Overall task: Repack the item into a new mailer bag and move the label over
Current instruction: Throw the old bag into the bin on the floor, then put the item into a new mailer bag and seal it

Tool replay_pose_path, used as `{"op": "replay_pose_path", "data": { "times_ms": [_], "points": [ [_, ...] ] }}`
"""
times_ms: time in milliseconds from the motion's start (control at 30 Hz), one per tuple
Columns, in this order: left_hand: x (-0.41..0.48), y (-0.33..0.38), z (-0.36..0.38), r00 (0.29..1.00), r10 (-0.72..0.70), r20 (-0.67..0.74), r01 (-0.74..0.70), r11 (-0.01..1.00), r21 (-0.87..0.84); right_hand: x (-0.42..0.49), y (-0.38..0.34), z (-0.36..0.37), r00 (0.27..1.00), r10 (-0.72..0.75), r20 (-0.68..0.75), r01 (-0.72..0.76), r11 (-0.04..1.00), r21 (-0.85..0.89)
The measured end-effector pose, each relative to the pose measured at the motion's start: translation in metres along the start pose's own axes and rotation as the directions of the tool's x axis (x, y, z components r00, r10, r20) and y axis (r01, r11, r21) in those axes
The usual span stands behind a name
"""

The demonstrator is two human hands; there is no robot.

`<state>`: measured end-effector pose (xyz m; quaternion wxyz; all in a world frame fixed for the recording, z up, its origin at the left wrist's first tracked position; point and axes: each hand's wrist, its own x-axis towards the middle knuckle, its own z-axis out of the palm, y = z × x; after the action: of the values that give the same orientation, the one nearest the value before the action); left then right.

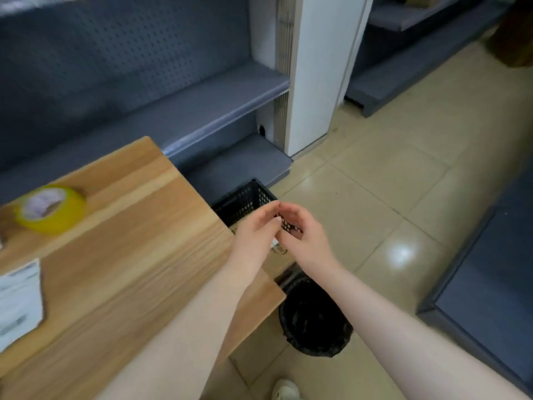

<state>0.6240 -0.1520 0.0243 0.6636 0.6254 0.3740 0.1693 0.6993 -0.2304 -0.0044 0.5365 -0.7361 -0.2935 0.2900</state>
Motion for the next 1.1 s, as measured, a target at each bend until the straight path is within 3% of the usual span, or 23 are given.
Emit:
{"op": "replay_pose_path", "data": {
  "times_ms": [200, 467, 667, 900, 1100],
  "points": [
    [-0.038, 0.020, -0.116, 0.994, 0.048, -0.102, -0.052, 0.998, -0.034, -0.009, -0.066, 0.079, 0.964, -0.090, 0.249, 0.098, 0.995, -0.018],
    [-0.120, 0.016, -0.285, 0.932, 0.266, -0.245, -0.167, 0.917, 0.362, -0.053, -0.135, 0.212, 0.860, -0.144, 0.489, 0.187, 0.982, -0.039],
    [-0.187, -0.002, -0.406, 0.908, 0.313, -0.278, -0.053, 0.744, 0.667, -0.087, -0.169, 0.320, 0.813, -0.180, 0.554, 0.293, 0.948, -0.122],
    [-0.242, -0.050, -0.520, 0.933, 0.211, -0.293, 0.091, 0.648, 0.756, -0.124, -0.177, 0.439, 0.735, -0.181, 0.654, 0.417, 0.881, -0.225],
    [-0.273, -0.107, -0.589, 0.955, -0.042, -0.294, 0.268, 0.548, 0.792, -0.157, -0.162, 0.516, 0.640, 0.025, 0.768, 0.481, 0.766, -0.426]
  ]
}}
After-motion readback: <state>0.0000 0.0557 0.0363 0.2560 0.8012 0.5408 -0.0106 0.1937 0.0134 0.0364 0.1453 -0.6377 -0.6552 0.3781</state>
